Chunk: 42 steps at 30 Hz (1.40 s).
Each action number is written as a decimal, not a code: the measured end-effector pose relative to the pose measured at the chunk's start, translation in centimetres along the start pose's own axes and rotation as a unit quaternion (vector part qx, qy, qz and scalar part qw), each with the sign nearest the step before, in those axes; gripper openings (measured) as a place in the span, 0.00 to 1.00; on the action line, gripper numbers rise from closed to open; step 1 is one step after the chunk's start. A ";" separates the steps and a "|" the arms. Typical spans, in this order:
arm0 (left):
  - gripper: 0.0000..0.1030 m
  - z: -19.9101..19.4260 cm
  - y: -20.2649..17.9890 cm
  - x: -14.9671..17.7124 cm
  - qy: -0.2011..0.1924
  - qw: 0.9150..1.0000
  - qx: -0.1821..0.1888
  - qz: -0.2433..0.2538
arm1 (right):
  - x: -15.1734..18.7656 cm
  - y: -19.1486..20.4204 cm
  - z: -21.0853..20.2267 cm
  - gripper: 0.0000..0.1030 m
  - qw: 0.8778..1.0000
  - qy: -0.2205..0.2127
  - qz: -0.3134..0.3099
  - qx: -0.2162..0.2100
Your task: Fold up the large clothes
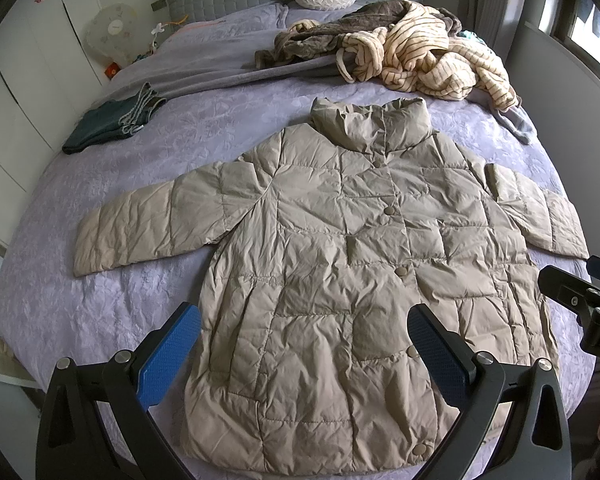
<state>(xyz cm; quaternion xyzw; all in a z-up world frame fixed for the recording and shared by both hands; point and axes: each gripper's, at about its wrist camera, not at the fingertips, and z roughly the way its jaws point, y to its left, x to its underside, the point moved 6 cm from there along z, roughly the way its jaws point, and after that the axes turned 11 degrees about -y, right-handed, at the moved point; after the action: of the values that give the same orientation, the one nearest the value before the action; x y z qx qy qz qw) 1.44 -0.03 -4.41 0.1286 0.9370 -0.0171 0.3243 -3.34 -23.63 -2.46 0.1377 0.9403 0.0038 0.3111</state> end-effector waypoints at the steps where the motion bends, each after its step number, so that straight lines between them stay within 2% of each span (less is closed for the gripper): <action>1: 1.00 0.0 0.0 0.0 0.000 1.000 0.000 0.000 | 0.0 0.0 0.0 1.00 1.000 0.000 0.000 0.000; 18: 1.00 -0.2 0.1 0.2 0.003 1.000 0.003 -0.002 | 0.0 0.1 0.2 1.00 1.000 0.001 -0.001 0.000; 27: 1.00 1.2 1.1 1.7 0.029 0.999 0.033 -0.024 | 0.0 0.8 1.7 1.00 1.000 0.014 0.001 0.003; 31: 1.00 4.4 3.3 1.9 0.043 0.995 0.067 -0.066 | 0.5 1.4 3.4 1.00 1.000 0.016 0.005 -0.008; 35: 1.00 7.9 7.6 2.5 0.044 0.988 0.073 -0.126 | 1.3 2.7 5.9 1.00 1.000 0.011 0.015 -0.013; 36: 1.00 8.9 9.0 2.7 0.044 0.986 0.074 -0.146 | 1.5 3.2 6.6 1.00 1.000 0.015 0.014 -0.016; 39: 1.00 12.1 13.6 3.5 0.042 0.973 0.078 -0.213 | 3.1 5.5 9.4 1.00 0.997 0.071 -0.006 -0.025; 42: 1.00 15.6 18.5 4.8 0.038 0.961 0.069 -0.265 | 4.5 7.8 11.2 1.00 0.996 0.083 -0.017 -0.026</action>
<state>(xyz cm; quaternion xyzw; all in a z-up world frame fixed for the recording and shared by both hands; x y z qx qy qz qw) 11.93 17.17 -18.71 -0.1020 0.9456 -0.1624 0.2627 1.79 -15.84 -13.40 0.1130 0.9646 0.0343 0.2357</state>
